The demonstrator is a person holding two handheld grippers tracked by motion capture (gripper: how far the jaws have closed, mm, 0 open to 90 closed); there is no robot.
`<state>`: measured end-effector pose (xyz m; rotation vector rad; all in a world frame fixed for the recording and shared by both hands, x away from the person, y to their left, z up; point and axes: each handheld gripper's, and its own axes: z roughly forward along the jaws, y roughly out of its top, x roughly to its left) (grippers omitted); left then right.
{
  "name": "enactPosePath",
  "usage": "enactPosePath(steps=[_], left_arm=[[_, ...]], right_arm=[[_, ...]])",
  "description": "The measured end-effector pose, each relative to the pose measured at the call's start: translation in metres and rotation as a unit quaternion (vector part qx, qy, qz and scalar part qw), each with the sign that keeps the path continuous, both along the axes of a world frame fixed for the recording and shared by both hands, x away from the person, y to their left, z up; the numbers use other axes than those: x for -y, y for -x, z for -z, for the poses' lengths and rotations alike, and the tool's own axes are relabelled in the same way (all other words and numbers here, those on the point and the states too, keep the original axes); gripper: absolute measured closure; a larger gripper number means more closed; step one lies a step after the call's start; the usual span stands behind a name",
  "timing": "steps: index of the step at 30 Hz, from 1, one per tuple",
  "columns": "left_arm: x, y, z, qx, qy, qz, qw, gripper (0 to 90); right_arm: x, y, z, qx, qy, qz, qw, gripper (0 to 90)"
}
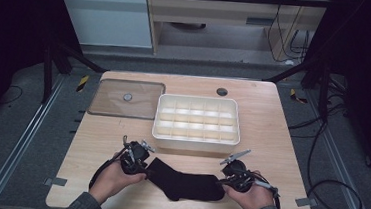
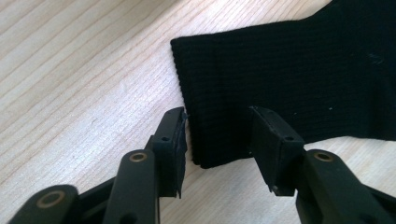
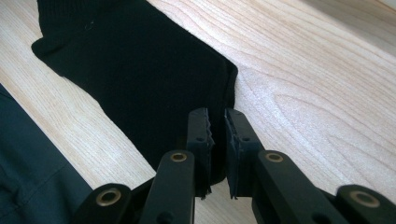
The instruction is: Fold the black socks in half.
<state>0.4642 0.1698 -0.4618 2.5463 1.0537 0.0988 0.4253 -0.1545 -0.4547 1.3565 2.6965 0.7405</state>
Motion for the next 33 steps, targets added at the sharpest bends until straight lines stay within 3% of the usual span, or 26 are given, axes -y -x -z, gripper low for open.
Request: enactPosePath(steps=[9, 15, 25, 33], left_arm=[[0.003, 0.002, 0.004, 0.001, -0.011, 0.008, 0.9999, 64.9], [0.001, 0.003, 0.005, -0.002, 0.002, 0.008, 1.0000, 74.8], [0.000, 0.003, 0.003, -0.006, 0.007, 0.016, 0.9998, 79.7], [-0.005, 0.002, -0.007, 0.003, 0.016, 0.018, 0.9997, 80.2]], right_arm=[[-0.001, 0.000, -0.001, 0.001, -0.002, -0.003, 1.0000, 82.3], [-0.001, -0.001, -0.002, 0.001, 0.004, -0.015, 0.9999, 84.6], [0.000, -0.001, -0.005, 0.003, -0.001, -0.011, 0.9999, 85.0], [-0.001, -0.004, -0.005, 0.003, -0.002, -0.014, 0.9999, 85.5]])
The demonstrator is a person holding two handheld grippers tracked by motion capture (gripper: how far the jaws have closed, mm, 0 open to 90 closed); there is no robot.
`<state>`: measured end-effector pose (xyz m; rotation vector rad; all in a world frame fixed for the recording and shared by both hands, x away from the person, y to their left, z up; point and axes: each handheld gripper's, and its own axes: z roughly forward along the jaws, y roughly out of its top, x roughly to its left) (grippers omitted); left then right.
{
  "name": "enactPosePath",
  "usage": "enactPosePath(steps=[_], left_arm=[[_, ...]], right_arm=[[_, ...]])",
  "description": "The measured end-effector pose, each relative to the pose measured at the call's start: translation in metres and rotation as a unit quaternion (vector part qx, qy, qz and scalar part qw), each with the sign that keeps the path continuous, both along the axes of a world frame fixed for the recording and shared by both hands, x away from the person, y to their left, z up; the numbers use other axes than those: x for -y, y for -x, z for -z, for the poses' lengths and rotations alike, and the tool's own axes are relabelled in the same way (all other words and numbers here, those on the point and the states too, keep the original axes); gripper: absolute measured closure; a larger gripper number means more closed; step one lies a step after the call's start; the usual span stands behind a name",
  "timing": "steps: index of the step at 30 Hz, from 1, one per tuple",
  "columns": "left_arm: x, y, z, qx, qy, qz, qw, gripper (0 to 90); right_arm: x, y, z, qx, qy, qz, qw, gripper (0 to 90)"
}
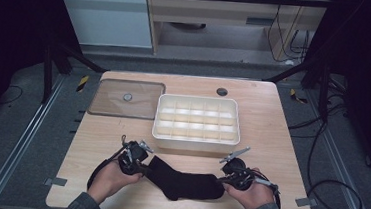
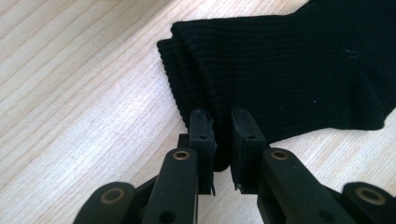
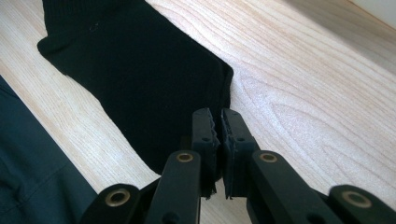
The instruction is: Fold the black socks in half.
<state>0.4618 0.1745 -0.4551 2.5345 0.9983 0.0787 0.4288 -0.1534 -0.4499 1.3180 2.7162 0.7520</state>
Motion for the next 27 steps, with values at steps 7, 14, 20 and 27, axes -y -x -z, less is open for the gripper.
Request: enactPosePath(steps=[7, 14, 20, 27], left_arm=[[-0.002, -0.001, -0.003, 0.001, 0.004, 0.001, 1.0000, 80.2], [-0.003, 0.000, -0.011, 0.008, 0.009, 0.005, 0.9999, 80.3], [-0.004, 0.001, -0.021, 0.015, 0.009, 0.012, 0.9998, 80.2], [-0.011, 0.001, -0.027, 0.018, 0.010, 0.011, 0.9997, 80.2]], right_arm=[[-0.002, 0.001, 0.000, 0.004, -0.001, -0.004, 1.0000, 85.5], [0.000, 0.000, 0.000, 0.005, -0.008, -0.003, 1.0000, 85.5], [-0.004, -0.001, -0.002, 0.007, -0.011, -0.003, 0.9999, 85.5], [-0.008, -0.004, -0.001, 0.014, -0.019, -0.005, 0.9997, 85.4]])
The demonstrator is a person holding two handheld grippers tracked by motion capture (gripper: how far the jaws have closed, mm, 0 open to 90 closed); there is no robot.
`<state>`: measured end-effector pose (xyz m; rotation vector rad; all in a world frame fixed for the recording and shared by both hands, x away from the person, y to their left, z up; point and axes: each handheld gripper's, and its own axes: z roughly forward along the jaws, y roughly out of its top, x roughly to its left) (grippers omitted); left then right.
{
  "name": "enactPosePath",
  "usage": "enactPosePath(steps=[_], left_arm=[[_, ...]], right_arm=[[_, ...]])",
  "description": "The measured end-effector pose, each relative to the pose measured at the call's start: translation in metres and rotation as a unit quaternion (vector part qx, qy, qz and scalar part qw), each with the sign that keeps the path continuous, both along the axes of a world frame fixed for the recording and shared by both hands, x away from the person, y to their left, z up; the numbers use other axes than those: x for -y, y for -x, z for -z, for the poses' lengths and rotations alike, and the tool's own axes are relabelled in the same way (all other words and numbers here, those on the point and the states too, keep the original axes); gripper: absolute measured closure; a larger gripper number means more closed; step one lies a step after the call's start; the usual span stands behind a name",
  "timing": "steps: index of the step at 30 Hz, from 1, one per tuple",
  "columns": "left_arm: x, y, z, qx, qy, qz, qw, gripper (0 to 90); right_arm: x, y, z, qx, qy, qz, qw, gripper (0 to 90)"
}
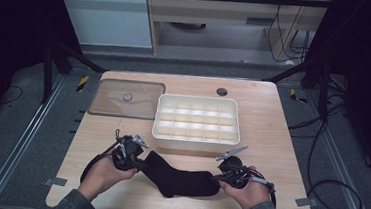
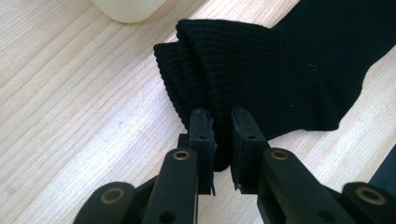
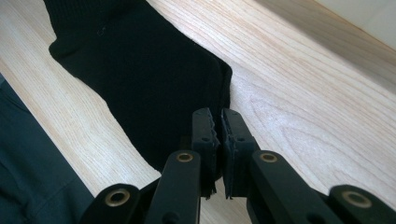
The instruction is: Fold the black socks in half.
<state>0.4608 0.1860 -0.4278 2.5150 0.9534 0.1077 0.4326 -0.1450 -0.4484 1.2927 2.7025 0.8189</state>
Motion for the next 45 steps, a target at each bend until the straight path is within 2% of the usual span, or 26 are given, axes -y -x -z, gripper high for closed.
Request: enactPosePath(steps=[5, 24, 34, 43, 45], left_arm=[[-0.006, 0.000, -0.002, -0.002, 0.005, -0.001, 1.0000, 80.1], [-0.016, 0.004, -0.010, 0.005, -0.002, -0.001, 1.0000, 80.0], [-0.023, 0.004, -0.011, 0.005, -0.003, -0.002, 1.0000, 79.9], [-0.030, 0.007, -0.012, 0.006, -0.009, -0.005, 0.9999, 79.8], [-0.031, 0.007, -0.011, 0.009, -0.018, -0.006, 0.9998, 79.8]], right_arm=[[-0.004, 0.000, 0.002, -0.002, -0.001, -0.004, 1.0000, 85.4], [-0.016, -0.003, -0.002, 0.004, -0.003, -0.013, 0.9999, 85.4], [-0.021, -0.006, 0.000, 0.000, -0.004, -0.014, 0.9999, 85.3], [-0.035, -0.009, 0.001, 0.002, 0.001, -0.028, 0.9996, 85.1], [-0.038, -0.010, 0.002, 0.001, 0.000, -0.026, 0.9997, 85.1]])
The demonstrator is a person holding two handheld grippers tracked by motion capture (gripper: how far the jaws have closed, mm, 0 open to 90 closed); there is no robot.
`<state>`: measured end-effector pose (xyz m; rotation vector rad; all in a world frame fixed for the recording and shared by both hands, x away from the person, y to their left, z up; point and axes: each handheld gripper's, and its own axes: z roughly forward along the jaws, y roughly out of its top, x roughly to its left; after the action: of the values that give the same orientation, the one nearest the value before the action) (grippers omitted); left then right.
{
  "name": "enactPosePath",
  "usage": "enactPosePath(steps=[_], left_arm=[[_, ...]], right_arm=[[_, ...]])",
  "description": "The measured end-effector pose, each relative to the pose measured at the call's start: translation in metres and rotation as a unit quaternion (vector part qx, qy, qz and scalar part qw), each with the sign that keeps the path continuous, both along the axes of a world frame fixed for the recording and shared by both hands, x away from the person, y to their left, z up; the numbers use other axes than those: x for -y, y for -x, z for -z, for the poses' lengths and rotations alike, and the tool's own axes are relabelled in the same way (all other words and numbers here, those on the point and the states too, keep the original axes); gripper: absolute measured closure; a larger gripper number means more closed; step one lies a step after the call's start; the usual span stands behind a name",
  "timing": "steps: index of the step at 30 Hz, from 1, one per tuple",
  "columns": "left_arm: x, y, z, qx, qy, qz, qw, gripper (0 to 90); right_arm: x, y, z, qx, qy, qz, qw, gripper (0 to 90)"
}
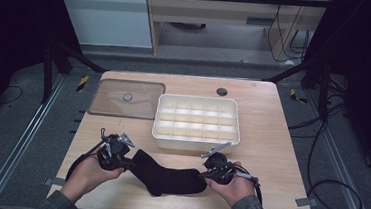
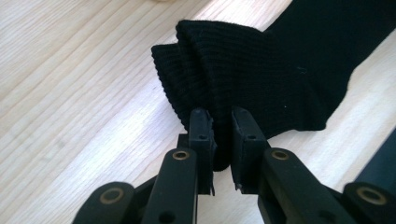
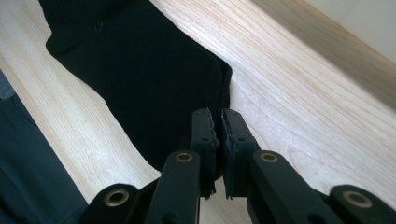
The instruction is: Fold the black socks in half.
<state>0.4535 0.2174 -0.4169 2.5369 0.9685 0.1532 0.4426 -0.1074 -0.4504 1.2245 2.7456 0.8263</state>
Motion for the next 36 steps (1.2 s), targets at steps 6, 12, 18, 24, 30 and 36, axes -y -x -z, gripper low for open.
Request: enactPosePath(steps=[6, 12, 18, 24, 30, 36], left_arm=[[-0.006, -0.002, 0.002, -0.001, 0.000, -0.002, 1.0000, 79.8], [-0.009, -0.003, -0.001, 0.002, 0.006, -0.003, 1.0000, 79.7], [-0.014, -0.005, -0.006, 0.006, 0.009, -0.008, 0.9999, 79.7], [-0.023, -0.003, -0.012, 0.011, 0.004, -0.015, 0.9998, 79.7], [-0.032, -0.002, -0.018, 0.017, 0.000, -0.020, 0.9997, 79.7], [-0.033, 0.000, -0.022, 0.017, -0.001, -0.015, 0.9997, 79.7]], right_arm=[[-0.005, -0.004, 0.003, -0.001, 0.003, -0.010, 0.9999, 85.0], [-0.012, -0.009, 0.004, -0.003, 0.013, -0.016, 0.9998, 84.9], [-0.020, -0.008, 0.004, -0.003, 0.013, -0.019, 0.9997, 84.9], [-0.031, -0.009, 0.002, -0.001, 0.012, -0.025, 0.9996, 84.8], [-0.047, -0.012, -0.002, 0.002, 0.009, -0.039, 0.9992, 84.8], [-0.054, -0.014, 0.001, -0.001, 0.004, -0.037, 0.9993, 84.8]])
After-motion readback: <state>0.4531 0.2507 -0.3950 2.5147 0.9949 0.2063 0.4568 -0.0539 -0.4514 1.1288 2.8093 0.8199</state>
